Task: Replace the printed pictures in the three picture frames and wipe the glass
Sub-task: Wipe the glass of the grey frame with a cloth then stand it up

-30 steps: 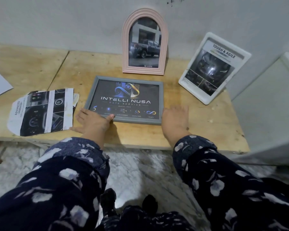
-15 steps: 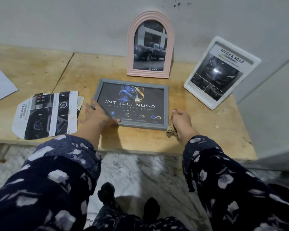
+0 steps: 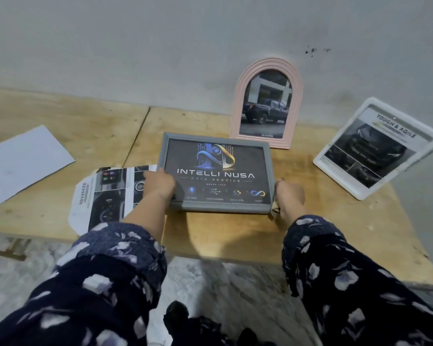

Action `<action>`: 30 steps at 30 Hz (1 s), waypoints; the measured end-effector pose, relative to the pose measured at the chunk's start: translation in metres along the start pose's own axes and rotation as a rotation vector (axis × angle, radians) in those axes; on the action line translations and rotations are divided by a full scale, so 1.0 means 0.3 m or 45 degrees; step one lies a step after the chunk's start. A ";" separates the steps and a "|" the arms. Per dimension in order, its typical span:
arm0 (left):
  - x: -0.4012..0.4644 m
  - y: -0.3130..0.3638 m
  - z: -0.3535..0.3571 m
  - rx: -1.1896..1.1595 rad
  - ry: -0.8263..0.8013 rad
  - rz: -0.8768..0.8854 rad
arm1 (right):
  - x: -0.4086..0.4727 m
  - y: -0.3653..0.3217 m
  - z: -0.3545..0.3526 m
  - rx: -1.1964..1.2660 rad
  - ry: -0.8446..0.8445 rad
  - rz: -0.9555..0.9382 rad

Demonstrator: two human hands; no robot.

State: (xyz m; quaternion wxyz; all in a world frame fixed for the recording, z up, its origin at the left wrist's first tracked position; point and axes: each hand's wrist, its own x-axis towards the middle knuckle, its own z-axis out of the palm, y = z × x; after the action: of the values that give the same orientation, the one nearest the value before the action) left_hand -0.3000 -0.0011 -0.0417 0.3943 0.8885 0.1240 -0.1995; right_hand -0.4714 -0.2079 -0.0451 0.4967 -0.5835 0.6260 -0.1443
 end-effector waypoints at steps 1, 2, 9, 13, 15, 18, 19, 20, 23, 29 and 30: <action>0.039 -0.007 -0.045 -0.054 0.014 0.016 | -0.010 -0.029 0.046 -0.010 -0.022 -0.038; 0.073 -0.013 -0.085 -0.083 0.026 0.030 | -0.022 -0.053 0.086 -0.011 -0.049 -0.078; 0.246 -0.115 -0.395 -0.279 0.288 0.058 | -0.138 -0.177 0.408 0.015 -0.312 -0.240; 0.314 -0.152 -0.558 -0.297 0.446 0.062 | -0.205 -0.225 0.572 -0.073 -0.433 -0.340; 0.341 -0.164 -0.637 -0.292 0.549 0.043 | -0.238 -0.259 0.647 -0.196 -0.517 -0.404; 0.392 -0.177 -0.735 -0.344 0.711 -0.024 | -0.273 -0.322 0.765 -0.387 -0.573 -0.621; 0.405 -0.179 -0.757 -0.363 0.756 -0.038 | -0.279 -0.337 0.793 -0.502 -0.555 -0.722; 0.419 -0.182 -0.780 -0.397 0.793 -0.063 | -0.289 -0.355 0.822 -0.663 -0.522 -0.828; 0.451 -0.193 -0.826 -0.491 0.870 -0.125 | -0.287 -0.375 0.871 -1.006 -0.438 -1.119; 0.503 -0.178 -0.834 -0.585 0.923 -0.177 | -0.267 -0.390 0.958 -1.285 -0.524 -1.102; 0.508 -0.168 -0.828 -0.585 0.919 -0.174 | -0.265 -0.415 0.959 -1.187 -0.478 -1.038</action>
State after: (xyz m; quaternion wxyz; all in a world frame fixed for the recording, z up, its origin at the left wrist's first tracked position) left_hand -0.1196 0.2281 0.0079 0.4991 0.7801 0.3537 0.1313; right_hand -0.1847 -0.0581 -0.0481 0.1977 -0.9443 0.2537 0.0703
